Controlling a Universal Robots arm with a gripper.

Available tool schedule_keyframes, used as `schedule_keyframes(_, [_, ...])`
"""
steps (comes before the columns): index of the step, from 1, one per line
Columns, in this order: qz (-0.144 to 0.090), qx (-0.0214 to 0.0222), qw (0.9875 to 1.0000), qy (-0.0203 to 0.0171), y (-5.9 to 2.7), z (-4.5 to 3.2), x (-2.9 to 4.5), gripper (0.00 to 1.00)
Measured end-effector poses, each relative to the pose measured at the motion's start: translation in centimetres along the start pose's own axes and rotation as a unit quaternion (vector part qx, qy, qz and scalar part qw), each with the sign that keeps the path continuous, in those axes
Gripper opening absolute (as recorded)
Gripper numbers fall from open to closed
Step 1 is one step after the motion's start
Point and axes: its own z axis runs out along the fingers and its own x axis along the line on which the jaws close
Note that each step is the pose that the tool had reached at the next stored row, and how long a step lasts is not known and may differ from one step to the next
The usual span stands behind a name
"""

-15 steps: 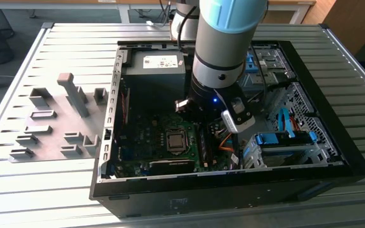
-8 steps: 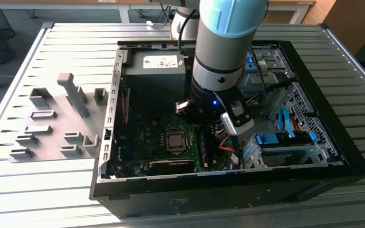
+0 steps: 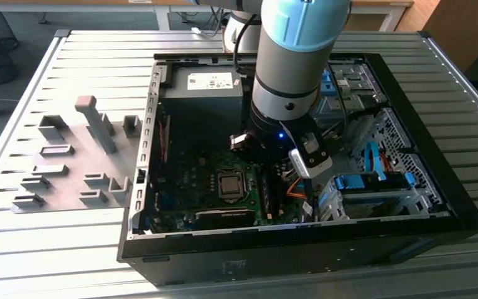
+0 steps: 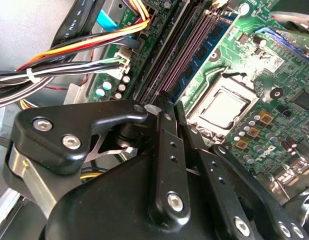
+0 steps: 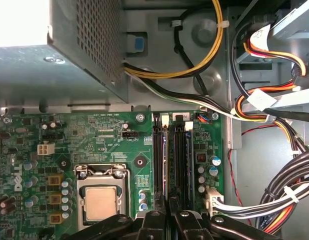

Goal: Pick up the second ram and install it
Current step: 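Insert the second ram into the second slot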

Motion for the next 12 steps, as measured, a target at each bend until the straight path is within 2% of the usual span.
schedule_keyframes(12, [-0.001, -0.0006, 1.0000, 0.0000, 0.00, 0.26, -0.08, 0.14])
